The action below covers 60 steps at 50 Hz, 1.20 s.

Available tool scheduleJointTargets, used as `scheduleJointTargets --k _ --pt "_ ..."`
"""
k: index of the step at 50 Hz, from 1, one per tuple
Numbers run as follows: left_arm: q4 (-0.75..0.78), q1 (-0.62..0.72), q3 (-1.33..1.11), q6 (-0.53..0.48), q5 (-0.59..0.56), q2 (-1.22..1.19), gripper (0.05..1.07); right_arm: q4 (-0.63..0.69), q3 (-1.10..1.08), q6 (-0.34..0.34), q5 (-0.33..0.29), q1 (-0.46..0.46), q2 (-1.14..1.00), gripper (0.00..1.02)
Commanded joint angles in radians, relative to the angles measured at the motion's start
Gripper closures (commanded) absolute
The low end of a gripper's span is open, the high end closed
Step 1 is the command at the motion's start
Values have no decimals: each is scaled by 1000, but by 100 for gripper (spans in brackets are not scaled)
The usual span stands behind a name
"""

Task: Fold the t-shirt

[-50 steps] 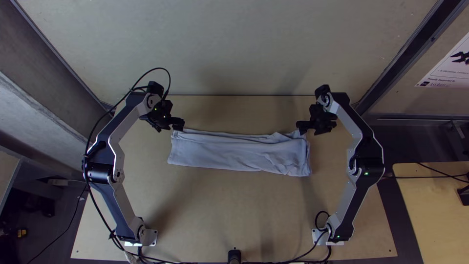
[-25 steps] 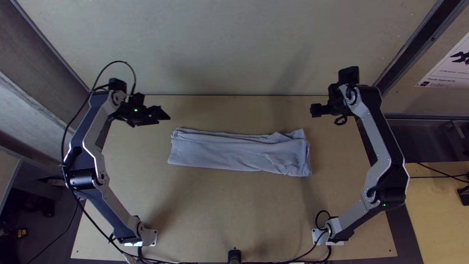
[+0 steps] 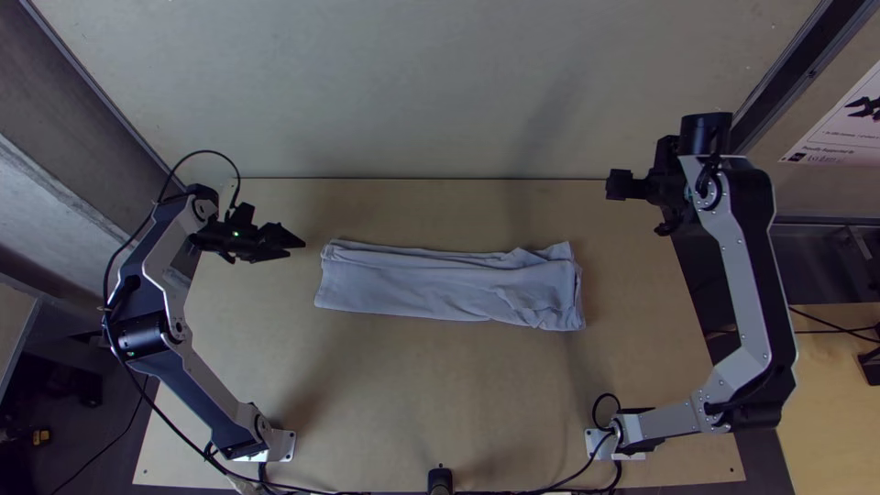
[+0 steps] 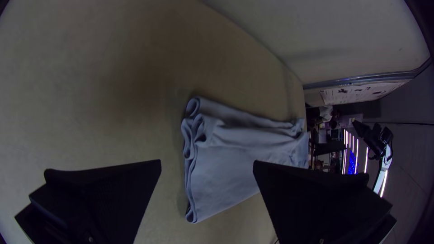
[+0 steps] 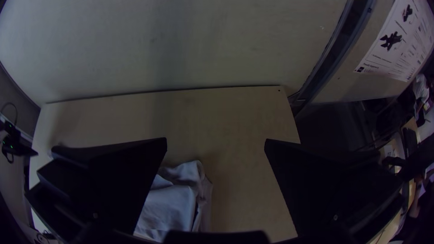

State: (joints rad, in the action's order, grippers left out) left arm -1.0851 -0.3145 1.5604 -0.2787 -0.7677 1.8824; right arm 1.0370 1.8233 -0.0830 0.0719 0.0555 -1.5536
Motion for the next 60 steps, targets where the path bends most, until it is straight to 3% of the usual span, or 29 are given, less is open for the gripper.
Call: scheduleJointTargets --k 1,20,35,44,53,55,57,58,60 --pt "-9 -6 -63 -50 -18 46 10 8 21 -72 9 -14 36 3" --pt "163 46 -212 1 -12 84 10 8 -9 -110 9 -20 84 3" --pt "378 255 -359 191 33 12 10 3 -62 -130 9 -17 115 3" --pt "462 414 -387 317 156 -26 10 0 -84 -133 9 -17 128 3" --pt "501 543 -372 409 370 -31 10 -6 -147 -156 9 -14 159 3" --pt "498 563 -370 414 404 -35 13 -8 -160 -158 9 -13 165 3" --pt "501 583 -369 431 455 -40 23 -8 -173 -167 9 -11 171 3" --pt "499 591 -367 435 478 -42 32 -8 -179 -172 9 -9 175 3" --pt "498 604 -367 437 501 -51 61 -8 -199 -173 8 -6 182 3"
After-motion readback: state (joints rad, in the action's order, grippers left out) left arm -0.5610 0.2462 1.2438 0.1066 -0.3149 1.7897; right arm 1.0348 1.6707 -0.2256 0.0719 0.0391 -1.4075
